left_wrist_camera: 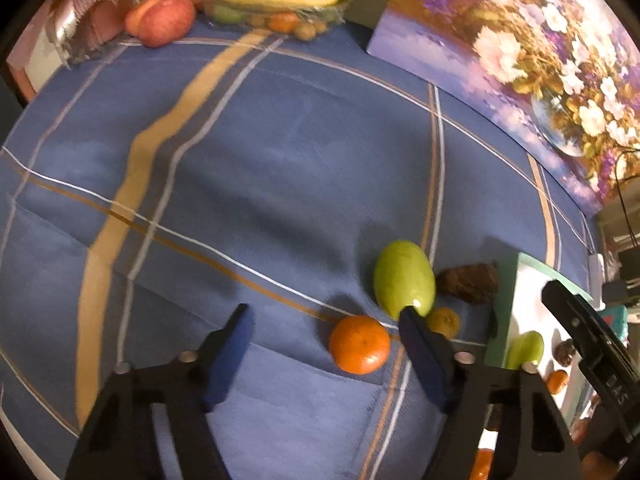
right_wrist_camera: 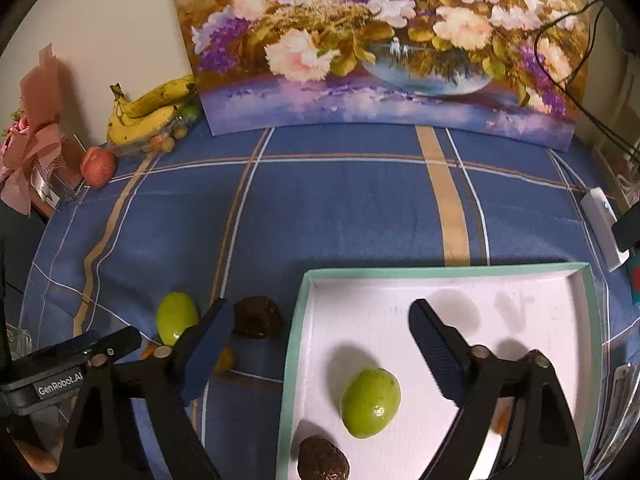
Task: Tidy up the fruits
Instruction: 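Grasp another tangerine on the cloth with the left tool, then grasp a brown date on the cloth with the right tool while the left tool lifts the tangerine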
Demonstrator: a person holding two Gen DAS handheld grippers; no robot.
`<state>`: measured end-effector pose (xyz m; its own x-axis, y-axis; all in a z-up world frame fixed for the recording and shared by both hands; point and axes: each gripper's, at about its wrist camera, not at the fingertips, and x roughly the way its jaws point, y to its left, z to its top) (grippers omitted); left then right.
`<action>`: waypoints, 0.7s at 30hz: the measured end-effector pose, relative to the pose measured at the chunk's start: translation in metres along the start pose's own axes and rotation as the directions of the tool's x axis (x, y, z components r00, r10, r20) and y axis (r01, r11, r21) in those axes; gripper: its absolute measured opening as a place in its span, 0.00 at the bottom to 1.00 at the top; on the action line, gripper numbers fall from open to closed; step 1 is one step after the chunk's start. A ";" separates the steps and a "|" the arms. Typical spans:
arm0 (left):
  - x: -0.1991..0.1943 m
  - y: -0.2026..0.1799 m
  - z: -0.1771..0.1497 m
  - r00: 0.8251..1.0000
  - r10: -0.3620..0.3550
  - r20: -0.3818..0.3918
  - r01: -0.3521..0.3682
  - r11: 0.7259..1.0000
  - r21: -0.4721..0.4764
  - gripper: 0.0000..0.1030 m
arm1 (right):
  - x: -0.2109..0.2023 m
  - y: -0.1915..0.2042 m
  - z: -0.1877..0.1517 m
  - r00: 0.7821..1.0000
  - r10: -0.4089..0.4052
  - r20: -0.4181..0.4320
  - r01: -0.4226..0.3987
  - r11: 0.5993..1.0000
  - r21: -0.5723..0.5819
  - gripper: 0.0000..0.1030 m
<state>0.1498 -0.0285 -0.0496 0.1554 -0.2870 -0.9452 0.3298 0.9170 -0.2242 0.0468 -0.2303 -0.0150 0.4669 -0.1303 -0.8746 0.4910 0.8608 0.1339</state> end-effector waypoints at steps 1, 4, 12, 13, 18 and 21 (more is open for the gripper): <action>0.001 -0.002 -0.001 1.000 -0.008 -0.007 0.008 1.000 0.002 0.64 | 0.001 -0.001 -0.001 1.000 -0.001 -0.007 0.001 1.000 0.001 0.81; 0.006 -0.005 -0.004 0.999 -0.023 -0.032 0.023 1.000 0.003 0.58 | 0.002 0.000 -0.002 1.000 0.000 -0.015 0.000 1.000 0.000 0.79; 0.013 -0.011 -0.008 0.997 -0.045 -0.067 0.046 0.999 0.018 0.39 | 0.003 0.004 -0.002 1.000 0.000 -0.028 -0.001 1.000 -0.015 0.79; 0.013 -0.012 -0.009 0.997 -0.044 -0.068 0.045 0.999 0.024 0.38 | 0.003 0.005 -0.002 1.000 0.001 -0.029 -0.001 1.000 -0.017 0.79; 0.015 -0.020 -0.006 0.997 -0.036 -0.066 0.040 0.998 0.055 0.36 | 0.005 0.009 -0.002 1.000 0.011 -0.029 -0.012 0.999 -0.029 0.74; 0.012 -0.015 -0.005 0.997 -0.048 -0.055 0.050 0.998 0.032 0.36 | 0.006 0.013 -0.001 1.000 0.018 -0.026 -0.019 0.999 -0.040 0.73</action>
<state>0.1421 -0.0445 -0.0589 0.0879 -0.3149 -0.9451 0.3672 0.8921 -0.2631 0.0552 -0.2190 -0.0193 0.4564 -0.1022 -0.8839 0.4522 0.8822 0.1315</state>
